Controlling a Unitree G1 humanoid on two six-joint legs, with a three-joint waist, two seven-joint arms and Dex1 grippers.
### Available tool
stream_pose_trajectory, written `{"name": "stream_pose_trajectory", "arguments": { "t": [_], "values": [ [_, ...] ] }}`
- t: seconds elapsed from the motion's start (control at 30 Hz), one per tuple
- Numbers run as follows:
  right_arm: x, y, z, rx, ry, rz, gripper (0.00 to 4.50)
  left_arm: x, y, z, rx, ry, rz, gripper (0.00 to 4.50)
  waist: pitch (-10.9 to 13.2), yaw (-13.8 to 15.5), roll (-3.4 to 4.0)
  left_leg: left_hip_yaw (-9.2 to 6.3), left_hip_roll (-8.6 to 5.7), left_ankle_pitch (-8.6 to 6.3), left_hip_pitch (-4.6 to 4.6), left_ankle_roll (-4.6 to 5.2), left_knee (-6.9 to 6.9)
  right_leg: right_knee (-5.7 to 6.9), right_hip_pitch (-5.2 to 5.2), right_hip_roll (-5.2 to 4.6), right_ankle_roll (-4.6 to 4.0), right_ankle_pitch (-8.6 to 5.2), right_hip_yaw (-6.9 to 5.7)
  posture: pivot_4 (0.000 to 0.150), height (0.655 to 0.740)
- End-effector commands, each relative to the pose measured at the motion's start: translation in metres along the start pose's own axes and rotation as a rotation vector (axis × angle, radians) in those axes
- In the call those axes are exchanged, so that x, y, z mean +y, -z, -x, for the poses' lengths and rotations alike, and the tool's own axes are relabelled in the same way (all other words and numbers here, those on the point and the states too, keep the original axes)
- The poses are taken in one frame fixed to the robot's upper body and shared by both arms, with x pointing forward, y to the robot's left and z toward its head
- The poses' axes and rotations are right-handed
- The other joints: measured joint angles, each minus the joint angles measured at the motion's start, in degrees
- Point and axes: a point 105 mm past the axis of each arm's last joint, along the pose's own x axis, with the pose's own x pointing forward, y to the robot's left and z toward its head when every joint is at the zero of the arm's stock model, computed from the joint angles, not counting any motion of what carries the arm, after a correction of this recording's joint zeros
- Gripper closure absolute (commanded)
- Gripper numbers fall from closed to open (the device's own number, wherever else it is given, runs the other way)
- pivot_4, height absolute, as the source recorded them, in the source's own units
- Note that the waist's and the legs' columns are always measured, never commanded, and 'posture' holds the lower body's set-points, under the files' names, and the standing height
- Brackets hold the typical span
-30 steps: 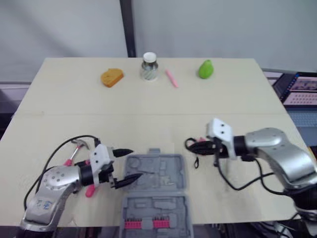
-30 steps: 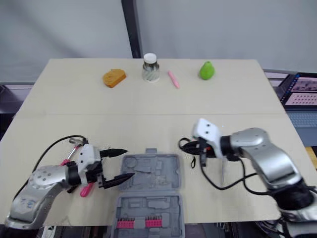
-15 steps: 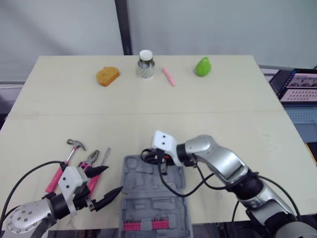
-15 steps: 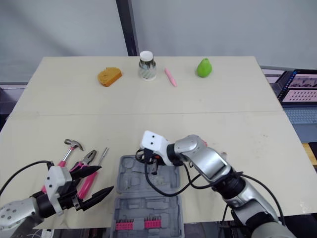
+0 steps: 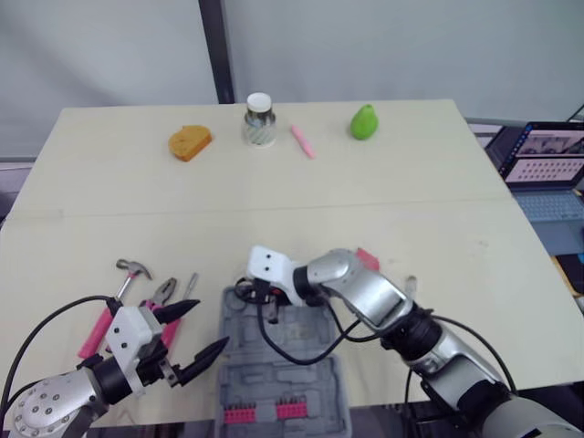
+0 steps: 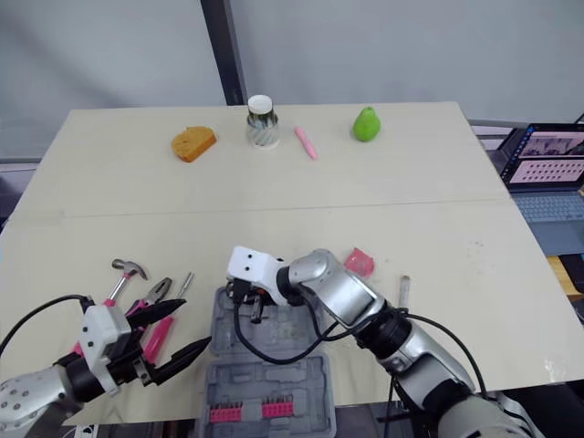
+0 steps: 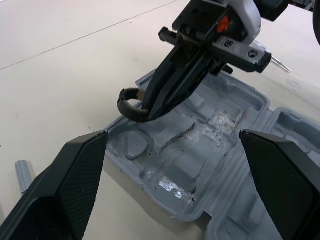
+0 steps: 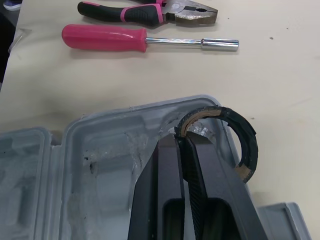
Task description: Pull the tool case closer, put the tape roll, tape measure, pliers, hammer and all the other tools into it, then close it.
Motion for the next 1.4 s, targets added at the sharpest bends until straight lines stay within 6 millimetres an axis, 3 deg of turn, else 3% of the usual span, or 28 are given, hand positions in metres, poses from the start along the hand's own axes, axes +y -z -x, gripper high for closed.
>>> {"name": "stream_pose_trajectory", "arguments": {
  "t": [0.03, 0.93, 1.4],
  "values": [
    [0.001, -0.012, -0.003, -0.036, 0.005, 0.045, 4.45, 0.000, -0.007, 0.005, -0.024, -0.034, -0.003, 0.00, 0.00, -0.01, 0.00, 0.00, 0.01, 0.00, 0.00, 0.00, -0.01, 0.01, 0.00, 0.00, 0.00, 0.00, -0.02, 0.150, 0.7400],
    [0.012, -0.004, -0.024, -0.041, -0.039, -0.002, 4.45, 0.002, 0.002, 0.017, -0.011, -0.123, 0.044, 0.00, 0.00, -0.11, 0.00, 0.12, 0.08, -0.05, 0.00, -0.05, -0.03, -0.15, -0.04, 0.00, -0.01, 0.00, -0.07, 0.150, 0.7400],
    [0.011, 0.007, -0.027, -0.018, -0.028, -0.024, 4.45, 0.006, -0.001, 0.013, -0.012, -0.116, 0.031, 0.00, 0.00, -0.10, 0.00, 0.14, 0.10, -0.07, 0.00, -0.07, -0.04, -0.16, -0.04, 0.01, -0.02, 0.01, -0.10, 0.150, 0.7400]
  ]
}}
